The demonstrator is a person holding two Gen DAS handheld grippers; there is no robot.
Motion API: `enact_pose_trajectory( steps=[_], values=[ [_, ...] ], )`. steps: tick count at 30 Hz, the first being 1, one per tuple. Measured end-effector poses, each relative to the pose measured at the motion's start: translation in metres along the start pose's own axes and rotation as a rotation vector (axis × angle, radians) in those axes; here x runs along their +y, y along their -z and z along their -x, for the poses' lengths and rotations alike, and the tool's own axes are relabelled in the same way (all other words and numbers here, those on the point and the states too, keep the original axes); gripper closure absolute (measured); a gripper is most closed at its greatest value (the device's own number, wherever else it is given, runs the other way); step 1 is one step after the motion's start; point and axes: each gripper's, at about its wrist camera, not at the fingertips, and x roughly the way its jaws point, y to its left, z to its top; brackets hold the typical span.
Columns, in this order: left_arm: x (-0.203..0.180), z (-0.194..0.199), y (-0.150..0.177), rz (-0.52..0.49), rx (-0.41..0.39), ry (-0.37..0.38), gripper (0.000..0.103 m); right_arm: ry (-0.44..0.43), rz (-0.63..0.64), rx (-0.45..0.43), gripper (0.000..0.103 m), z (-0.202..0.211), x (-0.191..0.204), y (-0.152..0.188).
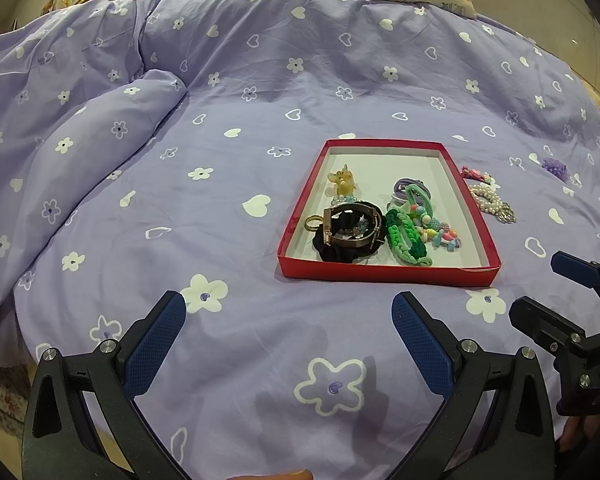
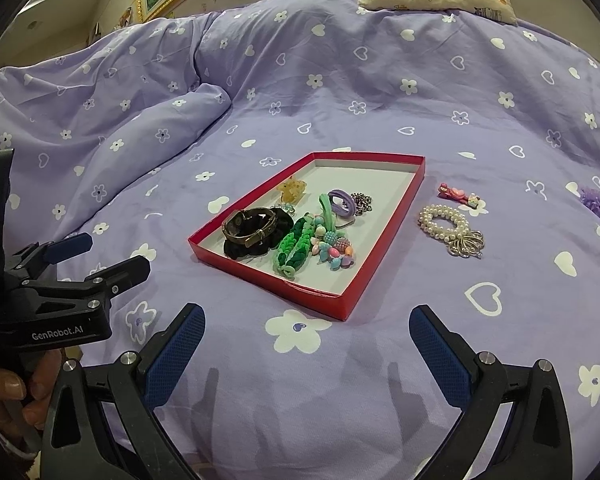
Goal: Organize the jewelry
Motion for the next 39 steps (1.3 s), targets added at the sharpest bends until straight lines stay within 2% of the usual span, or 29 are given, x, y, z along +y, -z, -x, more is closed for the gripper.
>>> enact_pose_trajectory(
  steps=[39],
  values=[
    [0.0012,-0.0067,0.0015,-0.006,0.008,-0.006,0.0,-0.008,0.002,0.0,0.0,0.0033,0.0013,-0.0039]
  ],
)
